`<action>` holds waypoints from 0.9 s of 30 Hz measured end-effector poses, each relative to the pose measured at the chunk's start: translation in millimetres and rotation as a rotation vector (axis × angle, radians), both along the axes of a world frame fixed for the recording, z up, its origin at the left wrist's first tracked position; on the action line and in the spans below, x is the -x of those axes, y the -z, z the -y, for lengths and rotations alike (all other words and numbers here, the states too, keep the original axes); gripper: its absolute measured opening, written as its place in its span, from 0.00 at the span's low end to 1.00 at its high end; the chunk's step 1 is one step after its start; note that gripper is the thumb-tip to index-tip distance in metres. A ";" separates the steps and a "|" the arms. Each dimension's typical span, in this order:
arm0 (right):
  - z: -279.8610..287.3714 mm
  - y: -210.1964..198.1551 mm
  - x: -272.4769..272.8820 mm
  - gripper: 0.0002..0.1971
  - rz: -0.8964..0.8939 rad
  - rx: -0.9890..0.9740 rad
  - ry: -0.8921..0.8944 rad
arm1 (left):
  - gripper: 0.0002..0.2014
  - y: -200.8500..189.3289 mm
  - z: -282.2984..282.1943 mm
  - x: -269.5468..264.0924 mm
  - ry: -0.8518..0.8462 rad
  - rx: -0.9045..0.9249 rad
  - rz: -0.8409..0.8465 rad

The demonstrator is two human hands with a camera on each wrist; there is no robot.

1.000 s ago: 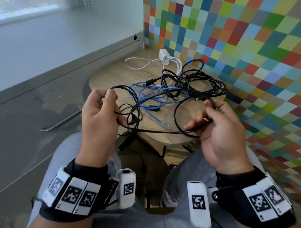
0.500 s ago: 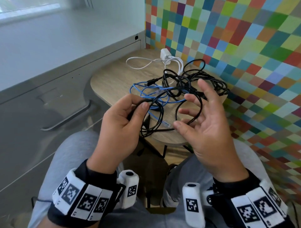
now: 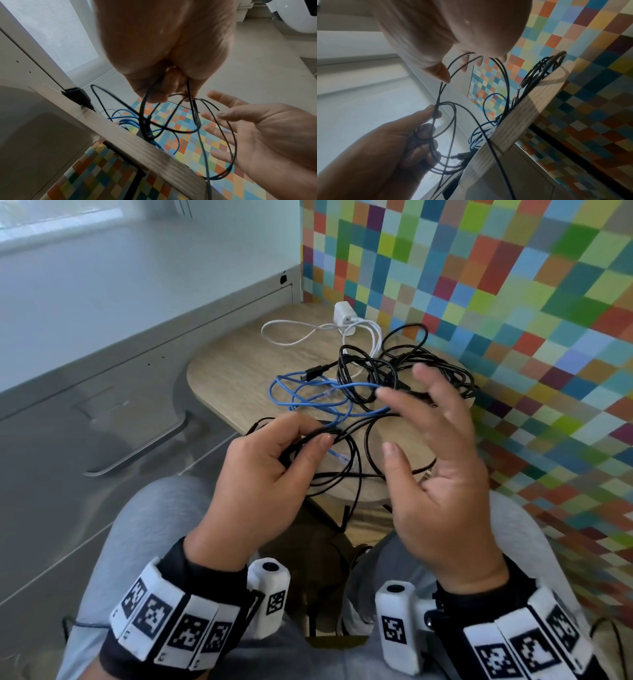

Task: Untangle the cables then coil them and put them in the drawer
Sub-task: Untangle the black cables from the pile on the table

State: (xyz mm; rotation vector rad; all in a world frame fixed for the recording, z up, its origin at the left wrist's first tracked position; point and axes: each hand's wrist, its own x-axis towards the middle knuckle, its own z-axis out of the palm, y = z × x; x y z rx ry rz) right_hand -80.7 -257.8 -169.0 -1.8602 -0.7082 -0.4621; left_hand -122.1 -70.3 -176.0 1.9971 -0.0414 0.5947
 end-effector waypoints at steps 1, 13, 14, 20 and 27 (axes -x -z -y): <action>-1.0 1.6 0.8 0.25 0.008 0.030 -0.010 | 0.07 -0.7 0.4 0.5 0.010 -0.006 0.003; 7.9 3.1 -13.5 0.06 -0.065 -0.042 0.132 | 0.08 -2.2 -6.0 -3.6 -0.067 0.153 0.018; 10.0 2.4 -15.8 0.07 -0.104 -0.096 0.156 | 0.08 -1.5 -9.9 -5.3 -0.116 0.183 0.027; 19.9 6.2 -38.7 0.10 -0.396 -0.551 0.303 | 0.09 -2.0 -26.3 -10.2 -0.370 0.340 0.112; 24.5 10.7 -44.9 0.13 -0.435 -0.501 0.309 | 0.08 -2.2 -23.6 -11.2 -0.356 0.396 0.115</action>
